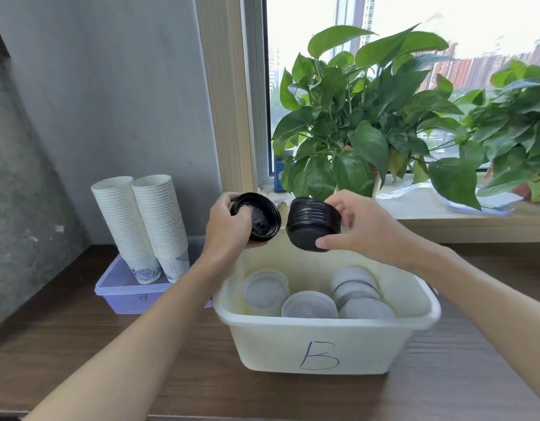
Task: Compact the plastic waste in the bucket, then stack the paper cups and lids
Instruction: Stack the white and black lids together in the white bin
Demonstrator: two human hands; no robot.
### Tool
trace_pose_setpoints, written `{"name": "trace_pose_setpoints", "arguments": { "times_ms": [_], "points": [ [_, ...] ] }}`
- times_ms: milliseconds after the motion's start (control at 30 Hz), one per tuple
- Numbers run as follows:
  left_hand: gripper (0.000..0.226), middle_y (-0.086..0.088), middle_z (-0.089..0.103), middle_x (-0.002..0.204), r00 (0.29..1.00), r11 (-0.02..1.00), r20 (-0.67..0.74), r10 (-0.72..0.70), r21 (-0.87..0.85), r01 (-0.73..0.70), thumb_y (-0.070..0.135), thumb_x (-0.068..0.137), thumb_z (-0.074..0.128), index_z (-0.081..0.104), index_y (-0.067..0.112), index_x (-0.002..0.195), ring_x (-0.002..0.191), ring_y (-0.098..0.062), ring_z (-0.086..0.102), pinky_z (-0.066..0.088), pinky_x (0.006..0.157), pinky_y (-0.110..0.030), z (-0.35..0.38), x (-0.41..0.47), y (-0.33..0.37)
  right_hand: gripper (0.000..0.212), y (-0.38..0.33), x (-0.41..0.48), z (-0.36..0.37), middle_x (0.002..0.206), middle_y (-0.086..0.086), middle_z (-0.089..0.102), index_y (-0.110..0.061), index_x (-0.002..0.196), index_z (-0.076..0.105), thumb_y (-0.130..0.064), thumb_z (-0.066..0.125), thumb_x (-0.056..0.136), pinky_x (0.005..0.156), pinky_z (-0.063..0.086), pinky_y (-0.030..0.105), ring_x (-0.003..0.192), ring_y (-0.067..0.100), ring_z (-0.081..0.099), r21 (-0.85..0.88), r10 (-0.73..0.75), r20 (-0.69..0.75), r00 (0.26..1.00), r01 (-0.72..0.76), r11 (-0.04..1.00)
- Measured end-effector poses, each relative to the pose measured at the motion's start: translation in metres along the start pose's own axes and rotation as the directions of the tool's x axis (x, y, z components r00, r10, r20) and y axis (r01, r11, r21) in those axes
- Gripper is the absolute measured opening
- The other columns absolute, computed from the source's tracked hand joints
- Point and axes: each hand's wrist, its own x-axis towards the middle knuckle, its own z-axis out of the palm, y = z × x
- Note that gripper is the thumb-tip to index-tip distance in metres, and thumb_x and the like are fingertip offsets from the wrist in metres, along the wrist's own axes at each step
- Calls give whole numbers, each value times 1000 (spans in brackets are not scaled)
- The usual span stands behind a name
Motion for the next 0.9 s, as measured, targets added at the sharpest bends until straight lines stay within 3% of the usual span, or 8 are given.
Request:
{"name": "trace_pose_setpoints", "arguments": {
  "times_ms": [133, 233, 333, 467, 567, 733, 900],
  "points": [
    [24, -9, 61, 113, 998, 998, 18, -60, 19, 60, 4, 96, 42, 58, 14, 111, 91, -34, 71, 63, 58, -41, 5, -8, 5, 43, -17, -3, -1, 75, -15, 46, -15, 102, 54, -8, 83, 70, 65, 35, 3, 68, -15, 44, -42, -108, -200, 974, 102, 994],
    [23, -15, 63, 114, 990, 992, 67, -123, 9, 123, 7, 99, 42, 60, 12, 112, 93, -36, 71, 63, 59, -42, 12, -12, 8, 43, -20, 1, 9, 82, -20, 45, -14, 103, 56, -9, 83, 69, 72, 33, 3, 79, -14, 40, -130, -204, -272, 940, 175, 976],
    [25, -18, 69, 111, 969, 974, 145, -200, -81, 213, 21, 102, 44, 65, 10, 111, 93, -35, 72, 63, 71, -51, 17, -18, 12, 49, -13, 9, 19, 98, -15, 50, -11, 108, 56, -20, 84, 69, 76, 34, 13, 86, 1, 38, -294, -320, -239, 917, 246, 924],
    [54, -6, 78, 83, 937, 940, 264, -229, -190, 283, 57, 101, 36, 74, 20, 93, 83, -25, 75, 61, 80, -52, 19, -20, 10, 55, -3, 13, 31, 105, -2, 55, -11, 111, 55, -27, 84, 66, 83, 42, 33, 94, 22, 45, -428, -431, -124, 894, 344, 836],
    [54, -3, 79, 94, 924, 941, 317, -212, -189, 281, 67, 95, 40, 71, 25, 108, 89, -22, 76, 60, 83, -55, 21, -18, 6, 54, 4, 15, 40, 108, 0, 55, -15, 112, 54, -29, 82, 67, 85, 42, 37, 94, 24, 45, -451, -450, -101, 887, 362, 816],
    [54, -8, 72, 113, 941, 957, 274, -200, -149, 247, 58, 85, 68, 57, 18, 120, 97, -24, 74, 62, 77, -51, 22, -16, 1, 49, 9, 18, 49, 109, -1, 54, -16, 114, 55, -31, 73, 71, 85, 37, 34, 93, 23, 42, -426, -441, -108, 891, 360, 830],
    [43, -11, 71, 113, 953, 965, 257, -158, -164, 204, 43, 89, 69, 54, 17, 121, 94, -25, 74, 63, 73, -47, 22, -16, -1, 44, 14, 19, 52, 107, -2, 52, -12, 108, 60, -22, 81, 71, 85, 36, 27, 95, 19, 40, -344, -433, -146, 890, 364, 865]
  ]
}}
